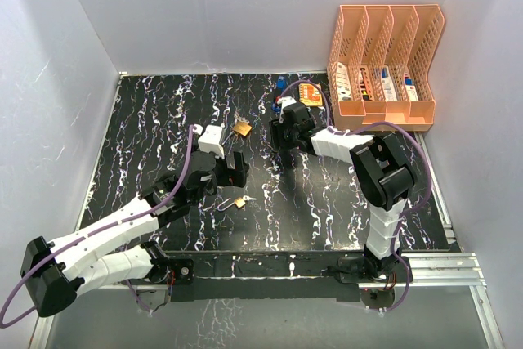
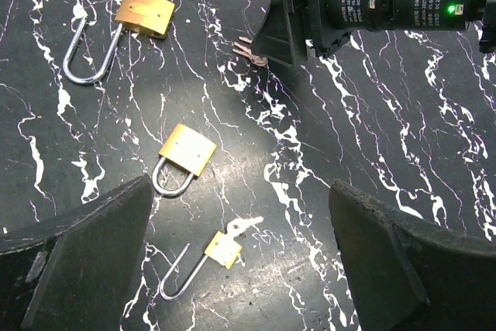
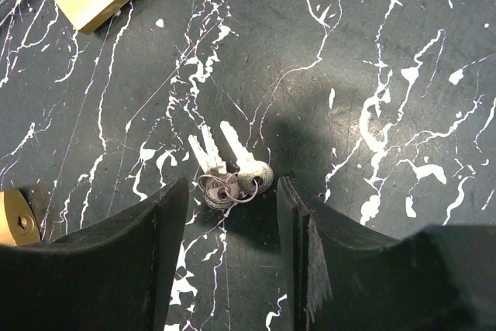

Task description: Unlock with the key

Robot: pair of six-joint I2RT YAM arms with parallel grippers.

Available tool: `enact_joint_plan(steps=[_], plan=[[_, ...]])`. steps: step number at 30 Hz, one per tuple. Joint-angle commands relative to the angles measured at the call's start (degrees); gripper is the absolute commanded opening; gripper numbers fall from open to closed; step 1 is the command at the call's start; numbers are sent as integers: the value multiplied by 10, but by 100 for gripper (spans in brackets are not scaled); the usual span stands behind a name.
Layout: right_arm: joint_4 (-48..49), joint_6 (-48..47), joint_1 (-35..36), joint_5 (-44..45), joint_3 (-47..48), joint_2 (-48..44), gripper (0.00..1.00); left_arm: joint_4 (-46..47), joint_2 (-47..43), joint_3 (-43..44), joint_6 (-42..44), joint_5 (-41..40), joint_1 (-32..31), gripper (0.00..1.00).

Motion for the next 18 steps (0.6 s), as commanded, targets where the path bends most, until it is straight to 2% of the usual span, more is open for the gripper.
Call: enact_joint_plan(steps=[1, 18], plan=[[11, -21, -1, 7, 26, -3, 47, -1, -6, -3, -6, -12, 2, 95], [8, -58, 2, -42, 39, 19, 40, -9, 9, -2, -4, -18, 3, 96]])
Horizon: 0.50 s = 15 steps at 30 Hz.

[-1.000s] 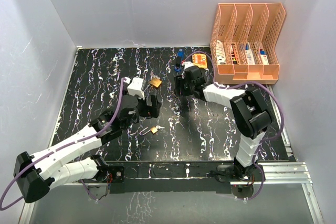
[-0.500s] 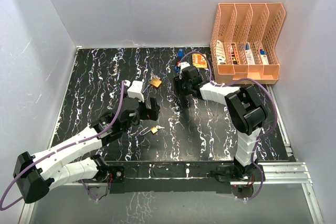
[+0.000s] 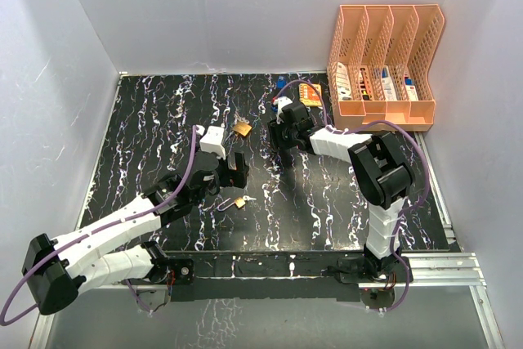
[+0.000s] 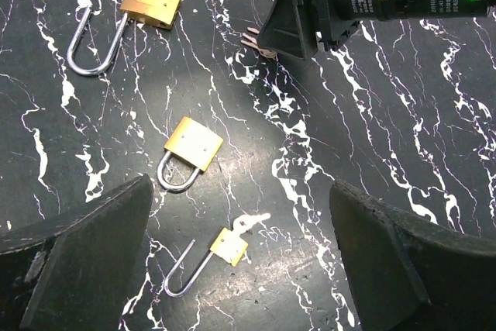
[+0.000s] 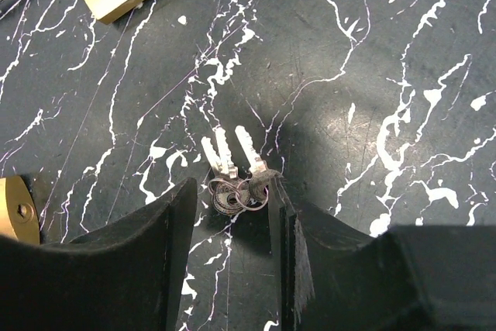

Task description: Unlock with the key

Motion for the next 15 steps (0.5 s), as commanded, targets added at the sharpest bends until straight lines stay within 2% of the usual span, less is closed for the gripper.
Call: enact_joint_plan(steps=[1, 9, 15], plan=[[9, -19, 2, -17, 28, 10, 39, -7, -3, 3, -2, -13, 3, 96], [8, -21, 3, -33, 30, 23, 36, -10, 5, 7, 1, -17, 3, 96], [8, -20, 4, -36, 26, 22, 29, -9, 10, 7, 3, -17, 4, 96]])
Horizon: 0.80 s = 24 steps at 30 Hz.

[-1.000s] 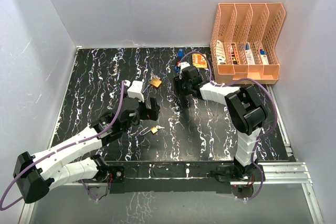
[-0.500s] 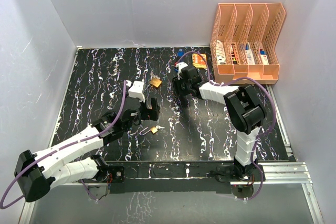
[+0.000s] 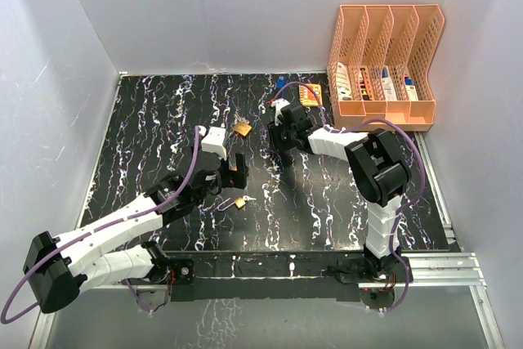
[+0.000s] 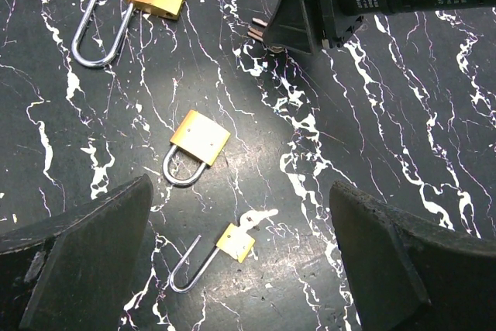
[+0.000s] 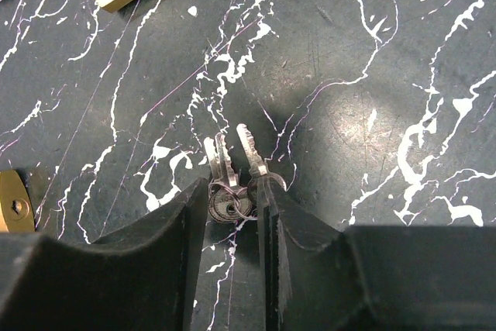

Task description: Unlock with the key

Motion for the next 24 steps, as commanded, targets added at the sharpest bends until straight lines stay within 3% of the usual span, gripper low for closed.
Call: enact_joint_plan(steps=[1, 14, 24], plan=[[8, -7, 4, -7, 16, 1, 29, 0, -1, 7, 2, -10, 4, 96], [7, -2, 6, 2, 0, -11, 1, 4, 2, 1, 2, -10, 7, 96], [28, 17, 6, 12, -15, -104, 0, 45, 11, -4, 16, -7, 7, 95]])
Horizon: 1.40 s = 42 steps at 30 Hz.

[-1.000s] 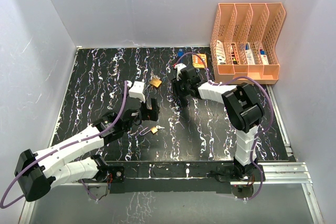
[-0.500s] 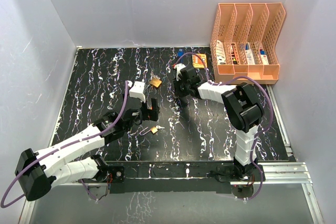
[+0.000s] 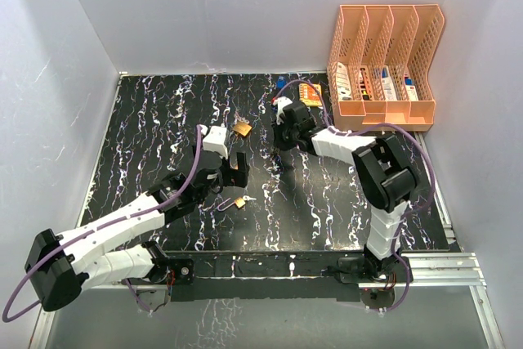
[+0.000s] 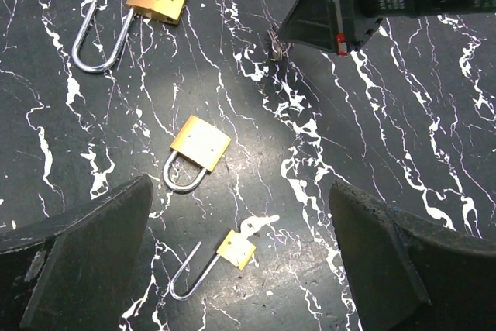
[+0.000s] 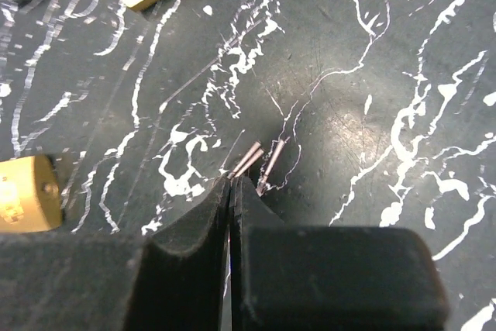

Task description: Unlock with the key

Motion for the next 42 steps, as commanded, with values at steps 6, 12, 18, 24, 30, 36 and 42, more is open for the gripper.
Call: enact_joint_plan(steps=[6, 12, 18, 24, 30, 36, 42], plan=[[37, 23, 2, 12, -8, -150, 0, 102, 14, -15, 30, -6, 6, 94], [48, 28, 4, 25, -21, -209, 0, 177, 36, -21, 53, 1, 9, 94], [47, 52, 5, 24, -26, -251, 0, 317, 51, -61, 104, 36, 10, 89], [41, 78, 5, 12, -27, -277, 0, 434, 85, -86, 153, 67, 12, 85], [33, 112, 5, -5, -29, -299, 0, 572, 143, -113, 191, 99, 18, 85], [35, 154, 7, -14, -34, -319, 0, 720, 218, -132, 177, 130, 37, 80], [29, 187, 15, 2, -40, -339, 0, 823, 283, -120, 186, 167, 47, 74]])
